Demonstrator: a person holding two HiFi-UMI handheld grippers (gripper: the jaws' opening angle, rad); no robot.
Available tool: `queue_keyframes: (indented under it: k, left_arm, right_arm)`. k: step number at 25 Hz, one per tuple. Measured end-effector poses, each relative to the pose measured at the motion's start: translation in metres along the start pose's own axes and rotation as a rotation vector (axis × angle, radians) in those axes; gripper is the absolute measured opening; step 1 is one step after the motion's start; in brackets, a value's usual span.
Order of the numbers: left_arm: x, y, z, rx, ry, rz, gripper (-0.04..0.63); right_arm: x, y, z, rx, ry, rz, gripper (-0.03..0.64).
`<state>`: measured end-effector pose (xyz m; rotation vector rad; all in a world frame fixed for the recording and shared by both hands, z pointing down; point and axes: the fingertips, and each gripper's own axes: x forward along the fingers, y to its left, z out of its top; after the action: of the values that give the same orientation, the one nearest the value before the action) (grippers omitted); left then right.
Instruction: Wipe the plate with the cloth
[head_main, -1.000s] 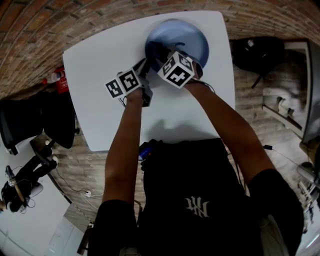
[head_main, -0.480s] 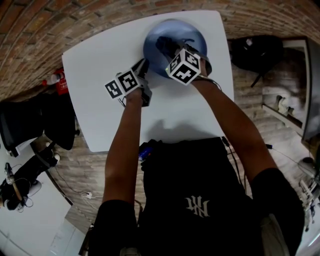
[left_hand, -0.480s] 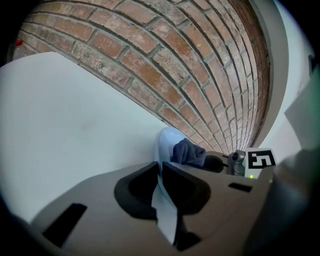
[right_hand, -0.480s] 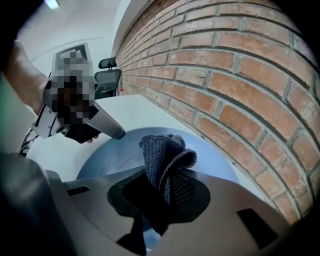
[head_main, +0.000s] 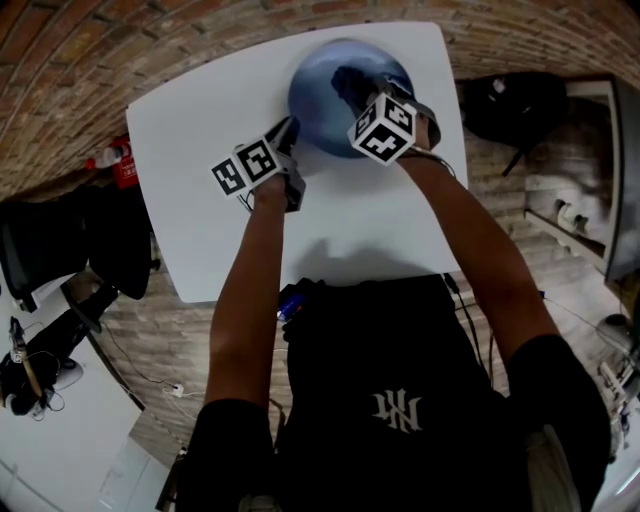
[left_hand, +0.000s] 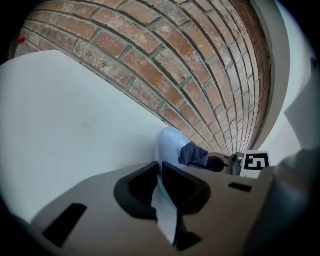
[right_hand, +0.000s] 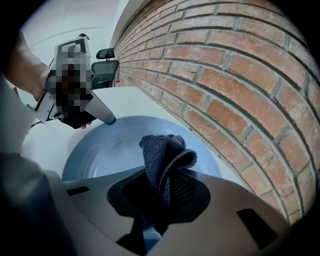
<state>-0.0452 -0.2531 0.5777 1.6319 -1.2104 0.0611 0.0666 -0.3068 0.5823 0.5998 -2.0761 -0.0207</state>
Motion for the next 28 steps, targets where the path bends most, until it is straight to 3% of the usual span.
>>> queue_keyframes:
  k: [20, 28]
  left_arm:
    - [0.0, 0.001, 0.0, 0.003, 0.008, 0.004, 0.032]
    - [0.0, 0.001, 0.0, -0.002, 0.005, 0.007, 0.032]
  right_arm:
    - [-0.014, -0.057, -0.04, 0.014, 0.149, -0.175, 0.086]
    - [-0.013, -0.057, -0.039, 0.159, 0.116, -0.113, 0.084]
